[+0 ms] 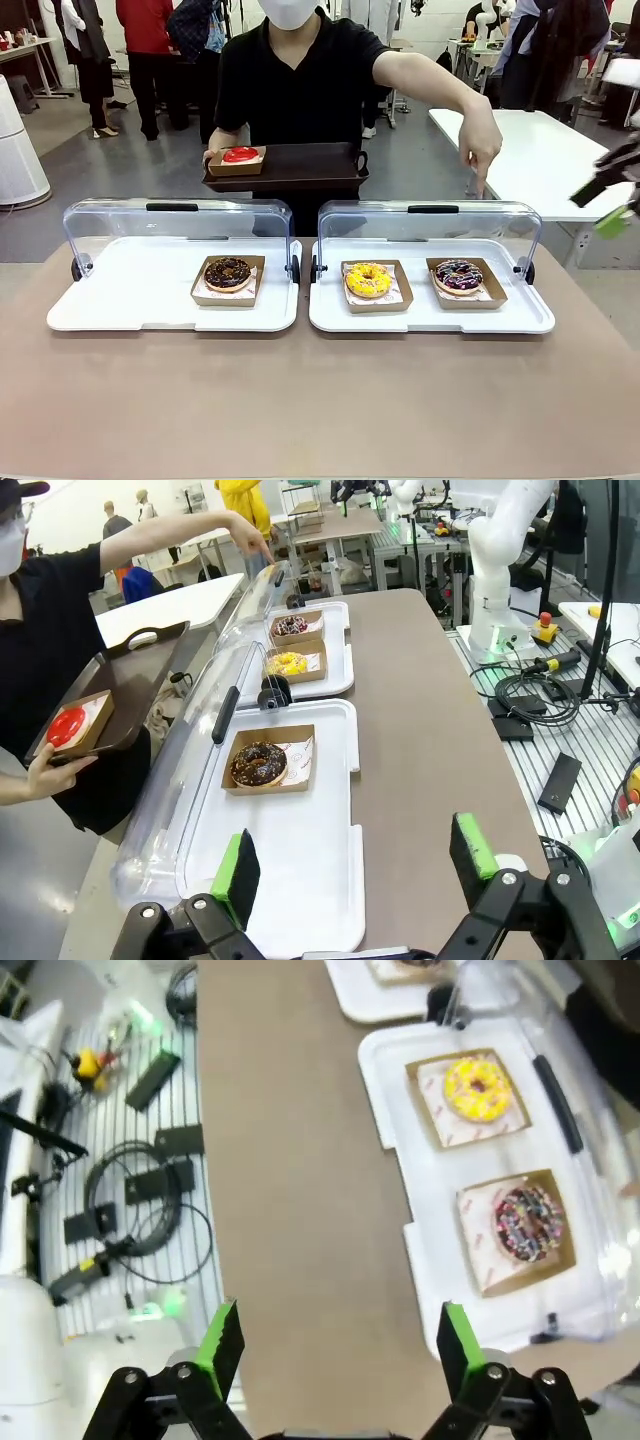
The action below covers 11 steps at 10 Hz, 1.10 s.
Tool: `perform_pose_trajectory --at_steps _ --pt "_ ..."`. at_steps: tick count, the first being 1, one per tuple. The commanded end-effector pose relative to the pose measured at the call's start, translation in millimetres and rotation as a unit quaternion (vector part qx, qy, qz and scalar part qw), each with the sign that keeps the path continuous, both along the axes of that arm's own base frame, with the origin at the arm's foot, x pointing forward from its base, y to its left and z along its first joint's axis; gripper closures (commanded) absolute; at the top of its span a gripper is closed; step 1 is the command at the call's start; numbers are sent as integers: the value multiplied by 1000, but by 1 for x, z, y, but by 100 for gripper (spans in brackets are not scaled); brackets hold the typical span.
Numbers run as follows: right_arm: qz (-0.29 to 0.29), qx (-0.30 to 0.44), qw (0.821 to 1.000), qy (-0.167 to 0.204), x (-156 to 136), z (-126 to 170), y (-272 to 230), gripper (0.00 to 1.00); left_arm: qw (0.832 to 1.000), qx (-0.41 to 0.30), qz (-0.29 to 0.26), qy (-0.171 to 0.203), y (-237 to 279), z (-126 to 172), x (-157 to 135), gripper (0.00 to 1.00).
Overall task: Provide the desired donut to the person.
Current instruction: Pick up and lift the Paper togo box containing the Donut pointed at by the person.
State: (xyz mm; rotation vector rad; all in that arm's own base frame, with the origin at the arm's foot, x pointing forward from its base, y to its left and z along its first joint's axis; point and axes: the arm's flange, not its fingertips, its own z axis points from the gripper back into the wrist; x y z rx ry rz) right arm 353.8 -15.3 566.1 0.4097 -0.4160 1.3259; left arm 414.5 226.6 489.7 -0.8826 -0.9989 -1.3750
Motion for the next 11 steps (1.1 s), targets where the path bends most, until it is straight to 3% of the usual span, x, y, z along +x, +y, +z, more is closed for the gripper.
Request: perform_pose_trajectory --at_steps 1,5,7,8,11 --pt "-15 -60 997 -38 20 -34 23 0 1000 1 -3 2 1 1 -3 0" --pt "5 -127 989 -75 39 -80 56 0 1000 1 -3 2 1 1 -3 0" --pt "0 -137 989 -49 40 -91 56 0 1000 1 -3 2 1 1 -3 0" --pt "16 -119 990 -73 38 -82 56 0 1000 1 -3 2 1 1 -3 0" --pt "16 -119 990 -73 38 -82 56 0 1000 1 -3 2 1 1 -3 0"
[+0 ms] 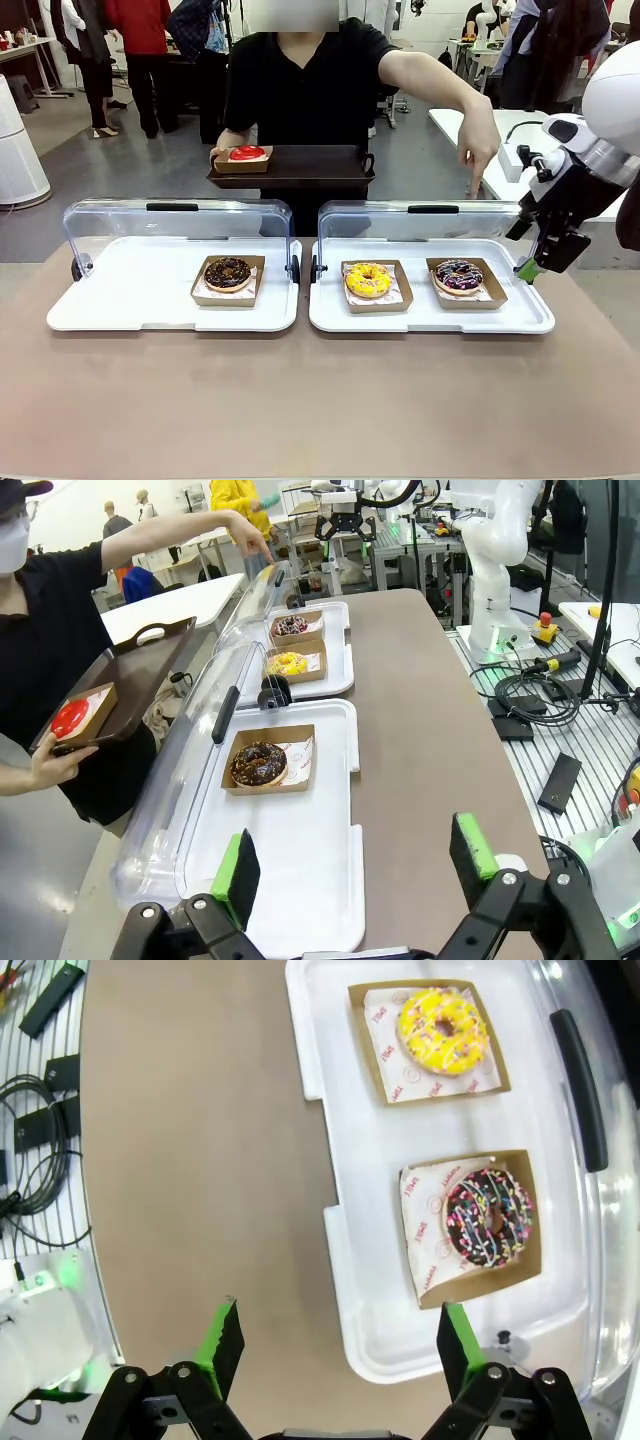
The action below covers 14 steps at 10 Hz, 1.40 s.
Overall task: Provide the desired donut to the person.
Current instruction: Pick up and lift the Paper togo box containing the Donut pointed at by the person.
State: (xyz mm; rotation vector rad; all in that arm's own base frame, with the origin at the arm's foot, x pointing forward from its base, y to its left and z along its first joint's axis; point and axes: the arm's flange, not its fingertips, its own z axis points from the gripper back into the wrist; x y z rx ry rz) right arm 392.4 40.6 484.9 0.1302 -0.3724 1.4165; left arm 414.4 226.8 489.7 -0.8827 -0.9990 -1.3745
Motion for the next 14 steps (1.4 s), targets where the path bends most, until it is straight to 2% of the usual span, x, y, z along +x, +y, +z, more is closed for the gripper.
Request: perform_pose_trajectory --at_steps 1,6,9,12,14 --pt "2 -5 1000 -2 -1 -1 0 0 1000 1 -4 2 1 1 -3 0" --pt "1 3 1000 0 0 0 0 0 1000 1 -4 2 1 1 -3 0" --pt "30 -44 998 15 34 -46 -12 0 1000 1 -4 2 1 1 -3 0" --pt "8 -72 997 35 66 -84 -14 0 1000 1 -4 2 1 1 -3 0" --pt "2 -71 996 49 82 -96 -10 0 1000 1 -4 2 1 1 -3 0"
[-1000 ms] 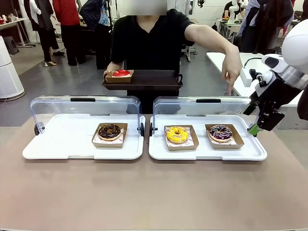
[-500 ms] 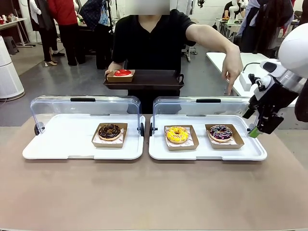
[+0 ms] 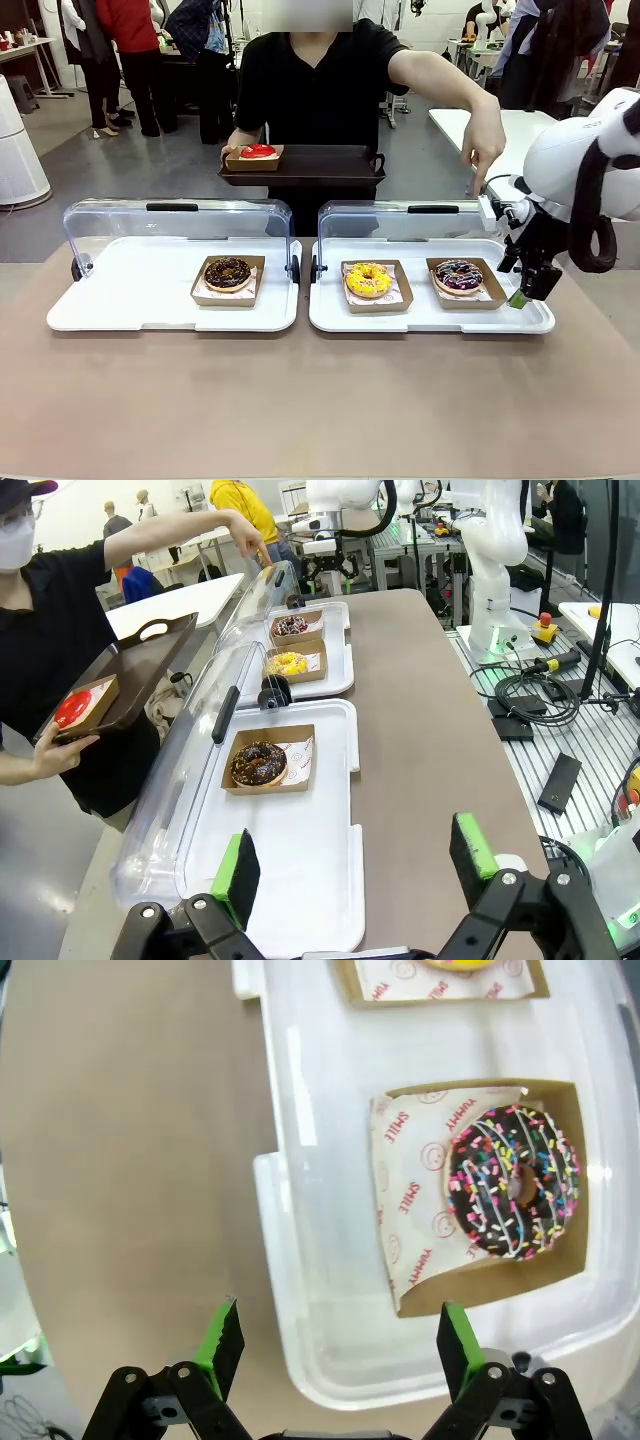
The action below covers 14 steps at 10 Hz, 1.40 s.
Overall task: Provide the desired donut to the person.
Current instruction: Pick up and lift the Paper togo box containing the Donut pointed at by the person.
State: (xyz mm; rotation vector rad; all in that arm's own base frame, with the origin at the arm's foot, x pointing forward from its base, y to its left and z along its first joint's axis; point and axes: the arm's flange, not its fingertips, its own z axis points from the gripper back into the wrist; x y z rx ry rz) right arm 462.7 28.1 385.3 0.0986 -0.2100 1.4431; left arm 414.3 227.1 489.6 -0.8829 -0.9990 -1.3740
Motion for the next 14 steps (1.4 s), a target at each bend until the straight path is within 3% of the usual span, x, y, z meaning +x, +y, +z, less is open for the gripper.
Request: perform_pose_trajectory --at_steps 1,10,14 --pt "-9 -12 1000 4 19 0 5 0 1000 1 -4 2 1 1 -2 0" --pt "-7 -5 1000 4 21 -3 7 0 1000 1 -4 2 1 1 -2 0" --pt "6 -45 999 -11 24 -26 11 0 1000 1 -4 2 1 1 -2 0"
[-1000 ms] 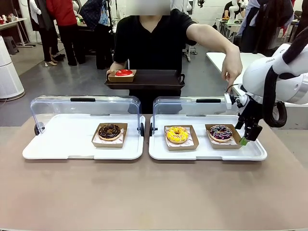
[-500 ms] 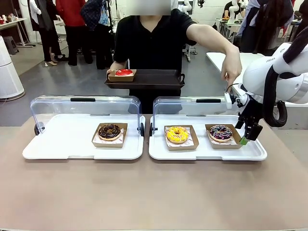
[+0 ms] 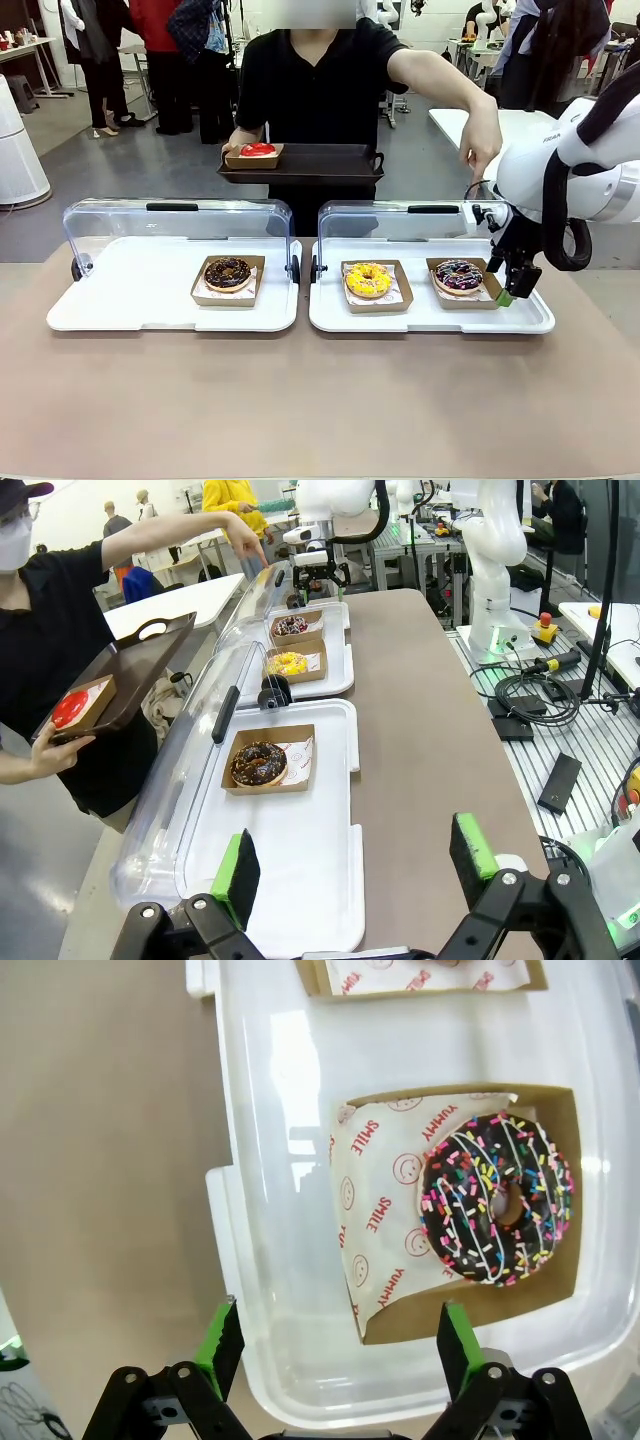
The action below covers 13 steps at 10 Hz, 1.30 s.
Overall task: Provide the desired donut to the person.
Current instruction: Pick up and lift the Paper togo box containing the Donut pointed at by the person.
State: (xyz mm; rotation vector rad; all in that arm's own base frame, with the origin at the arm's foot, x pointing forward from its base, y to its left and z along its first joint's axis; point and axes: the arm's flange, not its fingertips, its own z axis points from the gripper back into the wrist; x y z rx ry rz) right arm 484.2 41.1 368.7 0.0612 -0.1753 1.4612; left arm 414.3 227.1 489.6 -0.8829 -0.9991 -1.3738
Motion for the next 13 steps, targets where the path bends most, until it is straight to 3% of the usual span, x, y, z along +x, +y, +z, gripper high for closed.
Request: perform_pose_trajectory --at_steps 1,7,13 --pt "-1 -22 1000 -7 6 -13 -3 0 1000 1 -4 2 1 1 -2 0" --pt "4 -30 999 10 14 -36 -2 0 1000 1 -4 2 1 1 -2 0" --pt "-3 -32 999 13 22 -40 -6 0 1000 1 -4 2 1 1 -2 0"
